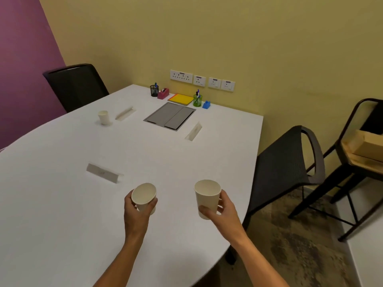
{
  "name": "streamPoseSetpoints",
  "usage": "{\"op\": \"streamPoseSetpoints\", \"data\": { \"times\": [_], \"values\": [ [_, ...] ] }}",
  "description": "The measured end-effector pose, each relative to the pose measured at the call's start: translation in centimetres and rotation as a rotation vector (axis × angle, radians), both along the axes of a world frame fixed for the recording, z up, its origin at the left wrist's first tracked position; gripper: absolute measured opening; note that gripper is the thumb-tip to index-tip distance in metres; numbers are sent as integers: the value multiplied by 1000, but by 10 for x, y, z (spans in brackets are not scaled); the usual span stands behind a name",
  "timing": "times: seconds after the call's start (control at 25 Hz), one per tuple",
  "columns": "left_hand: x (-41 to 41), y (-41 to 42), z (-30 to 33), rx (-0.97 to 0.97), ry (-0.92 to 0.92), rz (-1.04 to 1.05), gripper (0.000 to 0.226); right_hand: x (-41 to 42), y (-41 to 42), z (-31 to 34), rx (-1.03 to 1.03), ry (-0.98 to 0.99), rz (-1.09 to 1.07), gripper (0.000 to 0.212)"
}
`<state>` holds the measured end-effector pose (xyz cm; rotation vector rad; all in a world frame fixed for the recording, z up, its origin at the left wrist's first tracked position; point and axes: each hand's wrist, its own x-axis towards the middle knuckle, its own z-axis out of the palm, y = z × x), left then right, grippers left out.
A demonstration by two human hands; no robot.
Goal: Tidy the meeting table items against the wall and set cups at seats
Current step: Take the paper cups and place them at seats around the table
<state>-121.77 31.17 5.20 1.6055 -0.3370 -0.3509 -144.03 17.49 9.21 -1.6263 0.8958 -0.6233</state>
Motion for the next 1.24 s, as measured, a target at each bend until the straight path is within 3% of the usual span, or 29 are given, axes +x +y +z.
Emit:
{"op": "streamPoseSetpoints", "data": {
  "times": [0.48, 1.24],
  "values": [
    [136, -94, -47, 113, 12, 15, 73, 122, -85, -14, 82, 72, 60, 64],
    [169, -106, -132, 285, 101, 259, 81, 152, -130, -57, 187, 173, 131, 67]
  ]
}}
